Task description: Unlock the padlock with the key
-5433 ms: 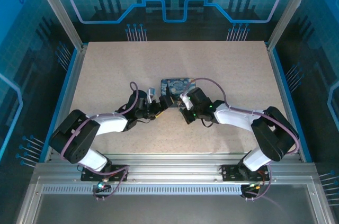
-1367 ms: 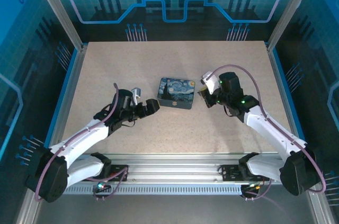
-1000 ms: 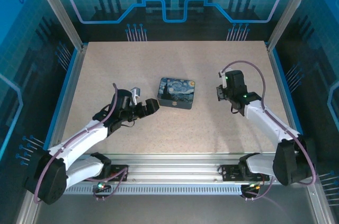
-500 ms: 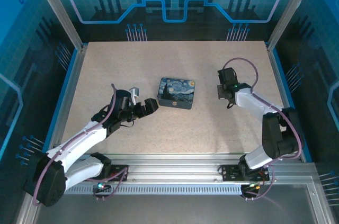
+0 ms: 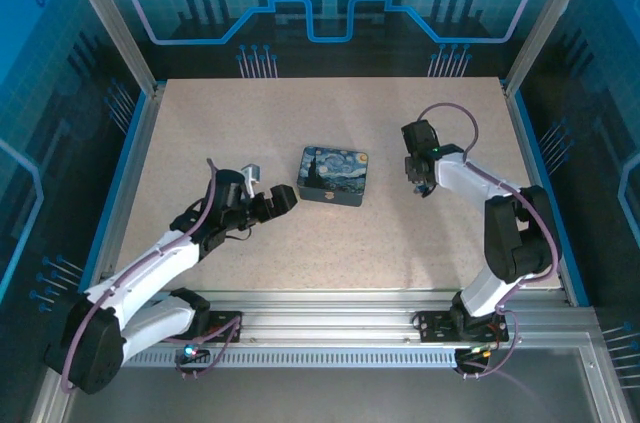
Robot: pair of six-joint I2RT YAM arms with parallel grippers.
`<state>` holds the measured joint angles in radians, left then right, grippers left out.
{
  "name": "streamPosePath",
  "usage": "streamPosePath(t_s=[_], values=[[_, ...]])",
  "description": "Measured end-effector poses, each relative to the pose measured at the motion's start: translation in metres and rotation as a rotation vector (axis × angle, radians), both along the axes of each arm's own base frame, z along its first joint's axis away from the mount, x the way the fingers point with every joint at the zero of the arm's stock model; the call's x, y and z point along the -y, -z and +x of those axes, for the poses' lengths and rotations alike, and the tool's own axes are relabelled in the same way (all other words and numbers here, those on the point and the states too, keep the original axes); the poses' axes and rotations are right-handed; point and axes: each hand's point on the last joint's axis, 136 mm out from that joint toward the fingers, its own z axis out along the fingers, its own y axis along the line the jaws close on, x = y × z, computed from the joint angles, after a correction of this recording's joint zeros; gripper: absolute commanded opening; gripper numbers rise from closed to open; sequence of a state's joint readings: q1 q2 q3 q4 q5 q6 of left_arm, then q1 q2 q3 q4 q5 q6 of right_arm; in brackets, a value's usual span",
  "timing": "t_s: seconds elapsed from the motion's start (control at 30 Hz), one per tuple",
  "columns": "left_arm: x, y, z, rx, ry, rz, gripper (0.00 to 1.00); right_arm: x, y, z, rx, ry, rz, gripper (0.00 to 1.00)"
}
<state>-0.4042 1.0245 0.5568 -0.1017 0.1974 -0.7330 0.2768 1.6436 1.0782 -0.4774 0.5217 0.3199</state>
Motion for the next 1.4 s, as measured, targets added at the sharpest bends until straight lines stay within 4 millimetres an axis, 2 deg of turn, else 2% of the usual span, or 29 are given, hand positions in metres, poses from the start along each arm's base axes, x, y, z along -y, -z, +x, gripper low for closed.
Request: streamPosePath(t_s=[0.07, 0.13, 0.17, 0.2, 0.3, 0.37, 0.47, 0.53, 0.6, 0.73, 0.8, 0.9, 1.0, 1.1, 1.17, 1.23, 1.33, 1.4], values=[[-0.003, 0.000, 0.000, -0.003, -0.009, 0.002, 0.99, 0.001, -0.003, -0.001, -0.002, 0.008, -0.001, 0.42], [-0.007, 0.001, 0.000, -0.007, -0.018, 0.008, 0.99, 0.002, -0.009, -0.003, 0.005, 0.013, 0.003, 0.53], [-0.009, 0.001, 0.000, -0.008, -0.025, 0.016, 0.99, 0.002, -0.016, -0.005, 0.015, 0.013, 0.008, 0.93], [-0.012, 0.000, 0.000, -0.009, -0.032, 0.023, 0.99, 0.001, -0.023, -0.006, 0.029, 0.007, 0.014, 1.00], [-0.022, -0.007, 0.004, 0.000, -0.061, 0.066, 0.99, -0.001, -0.059, -0.009, 0.128, -0.004, 0.060, 1.00], [-0.032, -0.020, 0.011, 0.035, -0.088, 0.103, 0.99, -0.002, -0.084, -0.014, 0.206, -0.021, 0.090, 1.00], [-0.049, -0.042, 0.025, 0.113, -0.131, 0.175, 0.99, -0.001, -0.106, -0.019, 0.290, -0.023, 0.115, 1.00], [-0.064, -0.053, 0.033, 0.169, -0.167, 0.240, 0.99, 0.002, -0.110, -0.020, 0.339, -0.012, 0.117, 1.00], [-0.082, -0.060, 0.041, 0.218, -0.204, 0.318, 0.99, 0.004, -0.106, -0.021, 0.378, -0.022, 0.111, 1.00], [-0.123, -0.066, 0.059, 0.301, -0.288, 0.464, 0.99, 0.006, -0.069, -0.026, 0.390, -0.089, 0.052, 1.00], [-0.139, -0.061, 0.068, 0.340, -0.324, 0.518, 0.99, 0.009, -0.052, -0.026, 0.380, -0.098, 0.019, 1.00], [-0.164, -0.029, 0.079, 0.313, -0.367, 0.592, 0.99, 0.016, -0.038, -0.020, 0.401, -0.088, -0.011, 1.00], [-0.184, 0.021, 0.085, 0.238, -0.387, 0.655, 0.99, 0.021, -0.031, -0.013, 0.448, -0.086, -0.041, 1.00], [-0.186, 0.055, 0.085, 0.218, -0.368, 0.682, 0.99, 0.022, -0.028, -0.005, 0.479, -0.099, -0.059, 1.00], [-0.186, 0.065, 0.085, 0.233, -0.356, 0.693, 0.99, 0.026, -0.025, -0.001, 0.507, -0.104, -0.057, 1.00], [-0.185, 0.063, 0.090, 0.271, -0.351, 0.704, 0.99, 0.030, -0.021, 0.000, 0.527, -0.109, -0.050, 1.00], [-0.185, 0.047, 0.102, 0.401, -0.378, 0.702, 0.99, 0.032, -0.009, 0.002, 0.539, -0.126, -0.033, 1.00], [-0.185, 0.052, 0.105, 0.467, -0.389, 0.704, 0.99, 0.029, 0.000, 0.002, 0.534, -0.149, -0.003, 1.00]])
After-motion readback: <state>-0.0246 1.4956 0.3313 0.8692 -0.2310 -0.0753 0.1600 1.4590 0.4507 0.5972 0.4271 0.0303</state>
